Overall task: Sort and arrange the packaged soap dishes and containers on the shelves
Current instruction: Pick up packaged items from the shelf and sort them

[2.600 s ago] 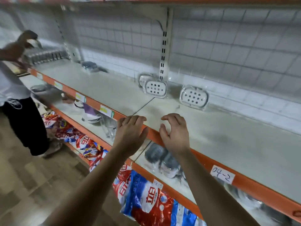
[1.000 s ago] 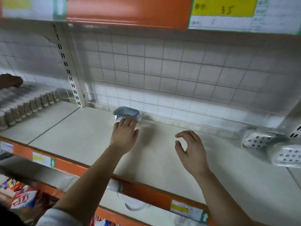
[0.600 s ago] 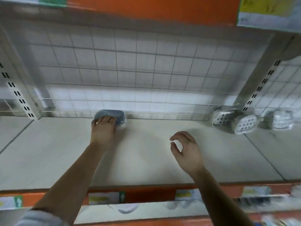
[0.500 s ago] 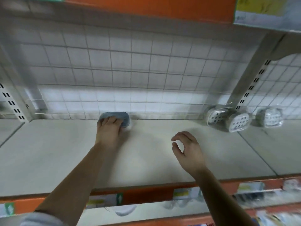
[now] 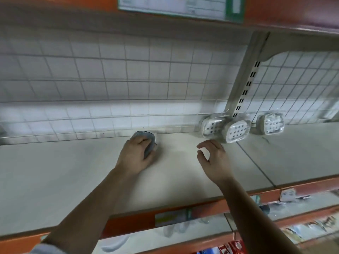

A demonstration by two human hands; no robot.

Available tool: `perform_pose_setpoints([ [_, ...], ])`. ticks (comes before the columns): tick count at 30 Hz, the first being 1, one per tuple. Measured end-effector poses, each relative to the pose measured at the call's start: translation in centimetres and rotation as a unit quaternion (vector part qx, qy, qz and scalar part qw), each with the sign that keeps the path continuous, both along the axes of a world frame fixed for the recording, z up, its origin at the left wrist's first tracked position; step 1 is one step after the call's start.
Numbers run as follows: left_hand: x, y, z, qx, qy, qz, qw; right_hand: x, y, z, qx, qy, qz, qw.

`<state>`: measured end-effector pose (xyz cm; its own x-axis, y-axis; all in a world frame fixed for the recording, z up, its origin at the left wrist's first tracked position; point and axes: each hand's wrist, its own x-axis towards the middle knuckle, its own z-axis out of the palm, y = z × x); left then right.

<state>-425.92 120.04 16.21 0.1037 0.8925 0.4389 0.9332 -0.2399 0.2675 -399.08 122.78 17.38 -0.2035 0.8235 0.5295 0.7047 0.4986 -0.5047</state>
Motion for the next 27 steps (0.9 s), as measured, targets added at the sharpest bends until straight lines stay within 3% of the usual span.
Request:
perform_pose_setpoints([
  [10, 11.1, 2.5, -0.4, -0.032, -0.011, 0.048, 0.998, 8.9, 9.2, 1.9, 0.057, -0.044, -0.063, 0.995],
  [16, 14.6, 3.8, -0.6, -0.025, -0.005, 0.089, 0.996, 11.8, 14.7, 1.5, -0.058, -0.164, -0.032, 0.984],
  [27, 16.8, 5.6, -1.2, -0.019, -0.007, 0.133, 0.991, 14.4, 13.7, 0.7, 0.028, -0.05, -0.048, 0.997],
])
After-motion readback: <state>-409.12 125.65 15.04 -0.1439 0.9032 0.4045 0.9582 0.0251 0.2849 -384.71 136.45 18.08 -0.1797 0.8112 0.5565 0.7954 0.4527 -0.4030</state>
